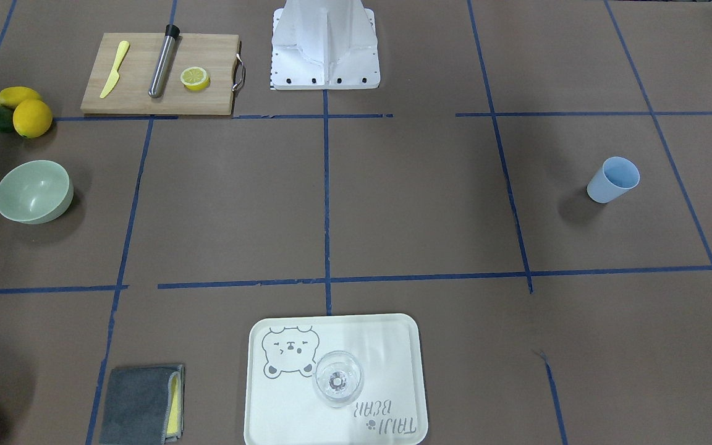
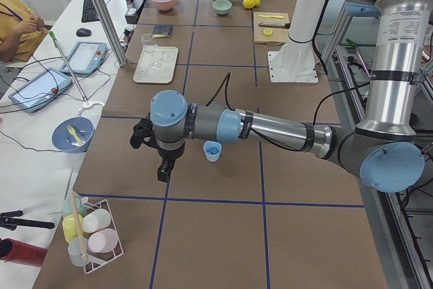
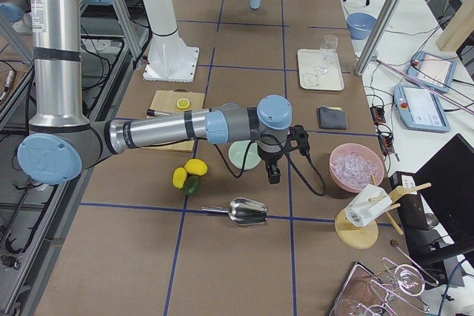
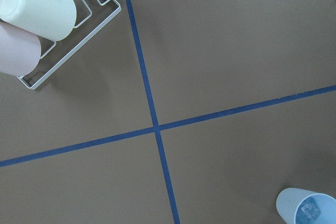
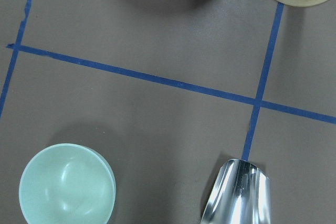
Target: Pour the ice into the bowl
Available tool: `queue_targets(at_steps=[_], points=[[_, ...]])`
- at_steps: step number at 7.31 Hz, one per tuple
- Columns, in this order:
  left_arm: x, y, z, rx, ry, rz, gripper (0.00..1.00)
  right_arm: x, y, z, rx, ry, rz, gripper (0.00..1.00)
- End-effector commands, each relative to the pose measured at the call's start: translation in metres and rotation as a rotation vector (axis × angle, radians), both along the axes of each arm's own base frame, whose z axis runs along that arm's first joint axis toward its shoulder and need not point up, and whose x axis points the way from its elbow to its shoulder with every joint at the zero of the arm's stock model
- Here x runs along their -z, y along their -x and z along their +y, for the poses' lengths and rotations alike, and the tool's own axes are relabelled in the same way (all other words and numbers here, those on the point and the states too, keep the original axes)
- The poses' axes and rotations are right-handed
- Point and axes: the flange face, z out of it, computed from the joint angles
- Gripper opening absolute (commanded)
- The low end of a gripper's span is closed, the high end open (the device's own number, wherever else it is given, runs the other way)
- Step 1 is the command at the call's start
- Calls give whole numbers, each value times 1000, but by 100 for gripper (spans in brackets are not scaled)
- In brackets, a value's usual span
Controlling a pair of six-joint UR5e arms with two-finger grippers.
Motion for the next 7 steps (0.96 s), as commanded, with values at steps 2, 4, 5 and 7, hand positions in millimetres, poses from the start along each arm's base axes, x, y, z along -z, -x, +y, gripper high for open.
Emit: queue_targets(at_steps=[2, 4, 5, 7], points=[[-7, 2, 3, 5, 10, -36, 100, 0, 0, 2, -4, 10, -5, 100], [-9, 1, 5, 3, 12, -38, 100, 1, 0, -4, -5, 5, 5, 100], [-14, -4, 8, -8, 17, -32, 100, 3, 0, -4, -5, 5, 1, 100], [-14, -3, 9, -7, 4, -36, 100, 1, 0, -4, -8, 14, 0, 100]])
